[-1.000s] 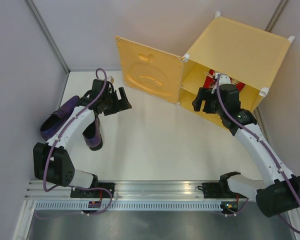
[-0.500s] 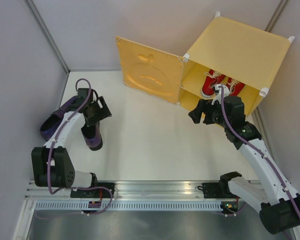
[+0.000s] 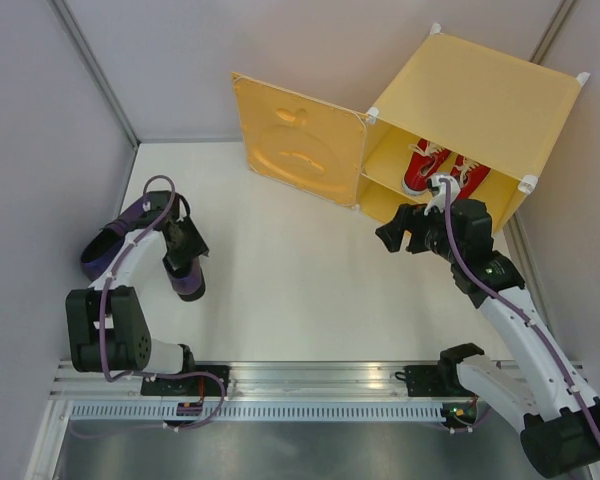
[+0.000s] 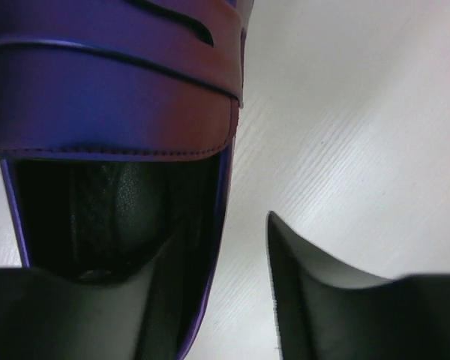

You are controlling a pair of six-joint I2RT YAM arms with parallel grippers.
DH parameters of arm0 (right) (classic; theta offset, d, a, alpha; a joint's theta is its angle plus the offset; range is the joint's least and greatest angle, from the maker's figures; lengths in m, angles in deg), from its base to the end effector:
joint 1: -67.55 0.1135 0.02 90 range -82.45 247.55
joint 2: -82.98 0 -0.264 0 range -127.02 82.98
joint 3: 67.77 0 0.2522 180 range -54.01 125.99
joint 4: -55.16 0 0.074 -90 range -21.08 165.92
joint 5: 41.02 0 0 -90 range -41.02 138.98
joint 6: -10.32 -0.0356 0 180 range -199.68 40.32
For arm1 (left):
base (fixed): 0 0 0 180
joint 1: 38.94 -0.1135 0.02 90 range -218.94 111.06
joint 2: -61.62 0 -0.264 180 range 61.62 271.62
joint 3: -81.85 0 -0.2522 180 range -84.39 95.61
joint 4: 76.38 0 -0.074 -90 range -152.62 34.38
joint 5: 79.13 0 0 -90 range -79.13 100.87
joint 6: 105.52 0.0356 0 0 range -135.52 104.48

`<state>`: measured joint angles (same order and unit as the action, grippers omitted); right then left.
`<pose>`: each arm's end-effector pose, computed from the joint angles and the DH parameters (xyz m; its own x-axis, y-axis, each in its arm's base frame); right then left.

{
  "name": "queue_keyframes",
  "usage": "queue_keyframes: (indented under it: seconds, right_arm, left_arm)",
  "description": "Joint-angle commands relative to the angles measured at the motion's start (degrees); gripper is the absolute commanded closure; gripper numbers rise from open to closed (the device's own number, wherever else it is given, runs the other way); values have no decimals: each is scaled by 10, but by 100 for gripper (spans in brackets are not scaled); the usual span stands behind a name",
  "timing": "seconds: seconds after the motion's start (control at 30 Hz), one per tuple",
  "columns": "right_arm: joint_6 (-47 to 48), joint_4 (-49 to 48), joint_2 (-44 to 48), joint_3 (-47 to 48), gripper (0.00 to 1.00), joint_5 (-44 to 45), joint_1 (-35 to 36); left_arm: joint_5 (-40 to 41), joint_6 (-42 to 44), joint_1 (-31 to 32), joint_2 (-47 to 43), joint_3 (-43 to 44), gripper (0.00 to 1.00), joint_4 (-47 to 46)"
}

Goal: Place and organize the shoes in the shoe cabinet

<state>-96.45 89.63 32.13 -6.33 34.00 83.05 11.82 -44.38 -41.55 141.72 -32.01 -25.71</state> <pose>0.1906 0.0624 0.3207 -0.5137 0.1468 -0.8453 -0.3527 0.8620 0.3640 0.2660 0.0127 0.2137 -0.7651 -0.5180 -0.3825 -0.4818 0.8546 -0.1937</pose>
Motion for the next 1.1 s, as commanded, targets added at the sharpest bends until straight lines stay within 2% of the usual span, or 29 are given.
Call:
queue_keyframes:
  seconds: [0.0, 0.03, 0.07, 0.23, 0.33, 0.37, 0.43, 0.47, 0.67, 0.77, 0.87, 1.07]
  right_arm:
    - [-3, -25, 10, -4, 13, -2, 6]
    - [-2, -25, 11, -4, 13, 0, 8]
    - [-1, -26, 11, -3, 13, 1, 8]
    - [0, -14, 14, 6, 13, 8, 11]
    - [0, -2, 19, 13, 14, 21, 10]
    - [0, 2, 22, 14, 14, 26, 11]
    - [-3, 5, 33, 16, 14, 40, 10]
    - [-4, 9, 36, 17, 13, 45, 10]
    - [-12, 30, 71, 27, 14, 84, 10]
    - [-21, 36, 90, 31, 14, 117, 10]
    - [-29, 40, 107, 32, 14, 137, 10]
    - [-36, 57, 139, 34, 14, 188, 11]
  left_arm:
    - [-34, -6, 12, 4, -10, 55, 7]
    - [-36, -8, 18, 0, -11, 61, 6]
    - [-36, -12, 45, -4, -13, 72, 6]
    - [-59, -41, 127, -34, -13, 96, 6]
    - [-50, -67, 212, -40, 7, 98, 6]
    - [-45, -81, 258, -37, 23, 98, 6]
    - [-38, -94, 301, -27, 41, 98, 6]
    - [-30, -104, 344, -9, 52, 98, 7]
    - [-12, -118, 499, 78, 151, 98, 6]
    - [-11, -90, 559, 146, 219, 98, 6]
    - [-16, -52, 602, 231, 323, 98, 6]
    - [-35, 31, 637, 365, 492, 98, 7]
